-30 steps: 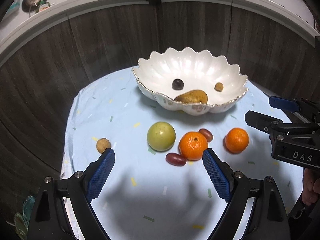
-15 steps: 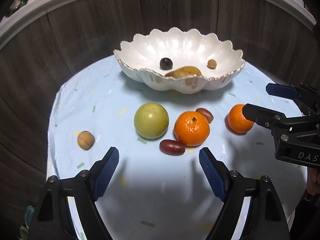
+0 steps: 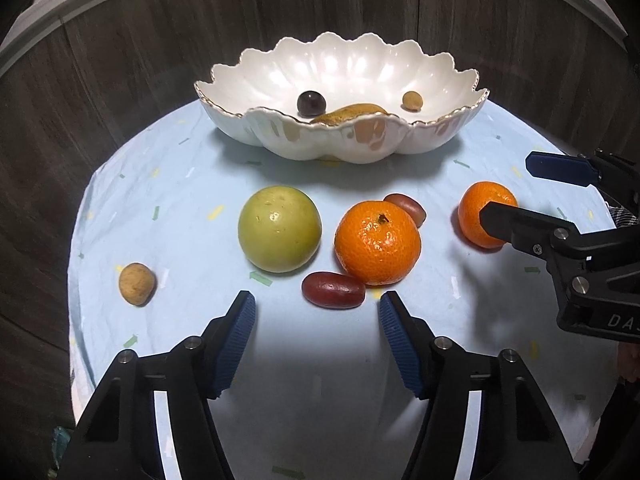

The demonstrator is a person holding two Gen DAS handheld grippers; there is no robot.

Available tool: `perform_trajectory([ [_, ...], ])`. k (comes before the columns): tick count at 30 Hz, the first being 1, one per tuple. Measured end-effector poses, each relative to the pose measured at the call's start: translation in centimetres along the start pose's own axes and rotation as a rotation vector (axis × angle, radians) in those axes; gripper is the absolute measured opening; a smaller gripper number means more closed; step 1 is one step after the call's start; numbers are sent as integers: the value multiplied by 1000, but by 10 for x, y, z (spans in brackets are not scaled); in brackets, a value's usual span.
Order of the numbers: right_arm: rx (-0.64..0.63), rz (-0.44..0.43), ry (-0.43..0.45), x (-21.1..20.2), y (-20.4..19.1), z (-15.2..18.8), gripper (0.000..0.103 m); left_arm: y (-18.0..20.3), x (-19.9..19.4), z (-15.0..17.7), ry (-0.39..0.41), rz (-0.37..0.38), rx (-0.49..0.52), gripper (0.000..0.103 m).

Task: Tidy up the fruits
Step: 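Close the left tool on the red date while the right tool grips the tangerine, then carry the red date and tangerine over the white bowl with both tools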

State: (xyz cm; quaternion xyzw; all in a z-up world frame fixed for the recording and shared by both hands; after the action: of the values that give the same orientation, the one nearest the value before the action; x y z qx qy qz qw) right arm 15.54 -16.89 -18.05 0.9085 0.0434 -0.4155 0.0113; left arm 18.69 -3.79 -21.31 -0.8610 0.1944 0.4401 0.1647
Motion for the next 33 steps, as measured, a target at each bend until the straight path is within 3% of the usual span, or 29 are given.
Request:
perform_trajectory([
  [15,21,-36,-13,15,5,5,75,0,10,-5,38,58,-11,54],
  [26,25,-68,-55,30,2,10,54,-1,10,-6,58,86,-31,33],
  [33,20,-77,-67,31,-1,13,47,-1,9,-5,59,82,-41,31],
])
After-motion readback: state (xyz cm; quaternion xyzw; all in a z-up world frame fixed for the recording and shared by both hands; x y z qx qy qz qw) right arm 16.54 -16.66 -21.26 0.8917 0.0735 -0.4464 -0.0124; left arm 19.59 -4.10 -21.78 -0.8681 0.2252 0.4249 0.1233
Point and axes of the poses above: each gripper's, at about its wrist camera, not at the fingertips, and x roughly the way its jaws point, y to its right, z to its underside, the point moved 2 cm from there along x, roughly the way its jaws point, and after that the axes turned 3 degrees about x, right-handed, at the moved point
